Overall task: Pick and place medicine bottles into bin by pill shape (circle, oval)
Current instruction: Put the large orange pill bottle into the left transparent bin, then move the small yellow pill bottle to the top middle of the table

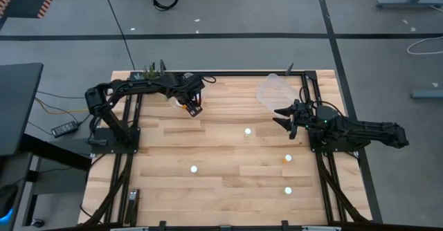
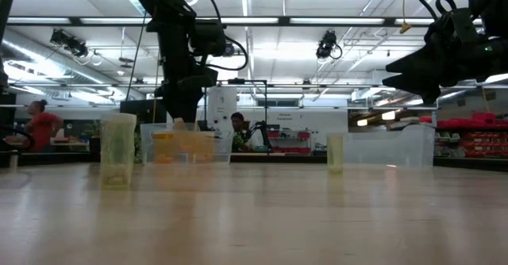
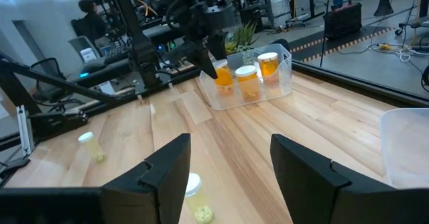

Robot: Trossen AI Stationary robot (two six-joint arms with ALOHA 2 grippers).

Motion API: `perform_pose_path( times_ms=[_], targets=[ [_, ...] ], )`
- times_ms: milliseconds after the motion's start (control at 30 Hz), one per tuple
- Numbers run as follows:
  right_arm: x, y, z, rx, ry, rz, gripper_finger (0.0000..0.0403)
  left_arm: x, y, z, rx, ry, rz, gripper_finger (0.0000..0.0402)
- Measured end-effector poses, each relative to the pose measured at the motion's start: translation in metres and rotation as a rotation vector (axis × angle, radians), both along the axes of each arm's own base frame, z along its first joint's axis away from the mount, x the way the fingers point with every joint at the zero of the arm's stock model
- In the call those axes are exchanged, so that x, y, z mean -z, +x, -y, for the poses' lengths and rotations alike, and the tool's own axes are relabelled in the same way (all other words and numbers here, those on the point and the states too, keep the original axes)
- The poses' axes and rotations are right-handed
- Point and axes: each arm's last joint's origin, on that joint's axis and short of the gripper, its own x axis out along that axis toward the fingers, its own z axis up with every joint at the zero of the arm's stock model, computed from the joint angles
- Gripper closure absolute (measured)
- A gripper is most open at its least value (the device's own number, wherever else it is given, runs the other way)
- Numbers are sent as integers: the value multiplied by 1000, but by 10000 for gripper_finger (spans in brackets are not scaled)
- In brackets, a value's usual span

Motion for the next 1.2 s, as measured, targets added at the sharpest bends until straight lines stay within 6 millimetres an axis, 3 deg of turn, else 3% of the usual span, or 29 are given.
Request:
perform_pose_path(
  times_ms=[867,1200],
  targets=[
    [0,0,0,0,0,0,189,0,1,3,27,-22,5,154],
    [0,0,0,0,0,0,189,-50,22,3,95,64,88,157]
  ],
)
